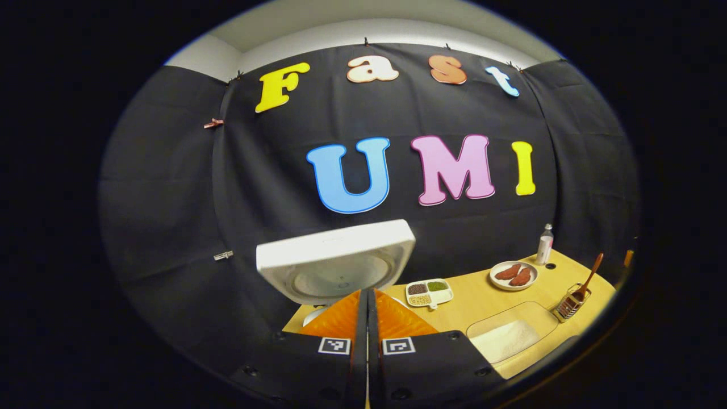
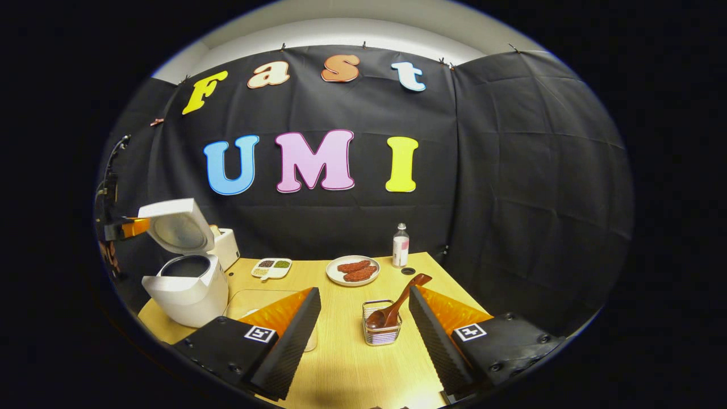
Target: Close the left gripper, press the button to open the rice cooker; take a wooden spoon from the chopstick holder with the right hand, scoop a spoonful of rice and pour it into the rice cooker, then put the wooden spoon back into the chopstick holder.
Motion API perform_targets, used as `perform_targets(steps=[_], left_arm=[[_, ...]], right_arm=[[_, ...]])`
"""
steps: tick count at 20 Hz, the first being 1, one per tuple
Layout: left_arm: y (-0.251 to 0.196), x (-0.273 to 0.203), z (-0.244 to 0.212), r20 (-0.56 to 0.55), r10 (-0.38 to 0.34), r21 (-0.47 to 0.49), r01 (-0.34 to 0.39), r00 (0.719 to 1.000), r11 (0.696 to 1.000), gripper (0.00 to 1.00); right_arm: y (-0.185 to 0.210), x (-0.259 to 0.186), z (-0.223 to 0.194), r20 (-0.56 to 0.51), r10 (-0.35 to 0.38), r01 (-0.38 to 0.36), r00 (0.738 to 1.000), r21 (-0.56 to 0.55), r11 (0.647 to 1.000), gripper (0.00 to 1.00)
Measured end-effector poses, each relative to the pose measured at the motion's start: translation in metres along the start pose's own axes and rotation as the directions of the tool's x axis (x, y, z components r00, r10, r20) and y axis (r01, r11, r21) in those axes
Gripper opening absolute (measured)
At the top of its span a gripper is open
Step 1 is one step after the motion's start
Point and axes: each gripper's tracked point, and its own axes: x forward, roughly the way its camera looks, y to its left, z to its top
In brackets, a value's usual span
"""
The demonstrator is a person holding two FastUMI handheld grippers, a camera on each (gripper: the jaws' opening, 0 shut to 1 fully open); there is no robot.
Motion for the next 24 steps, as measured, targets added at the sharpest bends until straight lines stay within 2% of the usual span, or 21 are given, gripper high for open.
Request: perform_targets(steps=[3,7,10,13,15,17,18,19,20,21,24], left_arm=[[-0.015,-0.031,-0.006,0.007,-0.06,-0.058,0.06,0.998,0.996,0.07],[-0.029,-0.062,-0.026,-0.021,-0.097,-0.09,0.094,0.995,0.991,0.08],[-0.034,-0.079,-0.04,-0.062,-0.085,-0.133,0.076,0.994,0.988,0.09],[-0.036,-0.089,-0.045,-0.079,-0.04,-0.158,0.027,0.996,0.987,0.09],[-0.038,-0.094,-0.048,-0.101,0.002,-0.16,-0.018,0.995,0.987,0.19],[-0.045,-0.1,-0.049,-0.112,0.03,-0.168,-0.049,0.993,0.985,0.39],[-0.052,-0.103,-0.049,-0.116,0.037,-0.174,-0.057,0.993,0.983,0.64],[-0.057,-0.106,-0.051,-0.124,0.049,-0.176,-0.071,0.991,0.982,0.74],[-0.062,-0.109,-0.054,-0.135,0.057,-0.177,-0.08,0.989,0.981,0.92],[-0.07,-0.111,-0.058,-0.15,0.065,-0.174,-0.091,0.987,0.981,0.96],[-0.091,-0.118,-0.072,-0.199,0.099,-0.149,-0.13,0.975,0.98,0.96]], right_arm=[[-0.004,0.004,0.001,-0.005,-0.03,0.03,1.0,0.004,1.0,0.98],[-0.012,0.02,-0.005,-0.046,-0.045,0.046,0.998,0.036,0.998,0.98],[-0.024,0.043,-0.009,-0.065,-0.036,0.039,0.997,0.045,0.998,0.98],[-0.039,0.072,-0.022,-0.107,-0.026,0.032,0.994,0.058,0.998,0.98],[-0.048,0.091,-0.038,-0.155,-0.011,0.024,0.988,0.084,0.996,0.98],[-0.058,0.11,-0.057,-0.208,0.002,0.021,0.978,0.111,0.994,0.98],[-0.062,0.119,-0.064,-0.228,0.006,0.022,0.974,0.12,0.992,0.98],[-0.067,0.129,-0.073,-0.249,0.012,0.021,0.968,0.129,0.991,0.98],[-0.072,0.139,-0.082,-0.269,0.018,0.02,0.963,0.137,0.99,0.98],[-0.076,0.149,-0.089,-0.286,0.023,0.019,0.958,0.145,0.989,0.98],[-0.079,0.18,-0.11,-0.341,0.072,-0.003,0.937,0.197,0.98,0.99]])
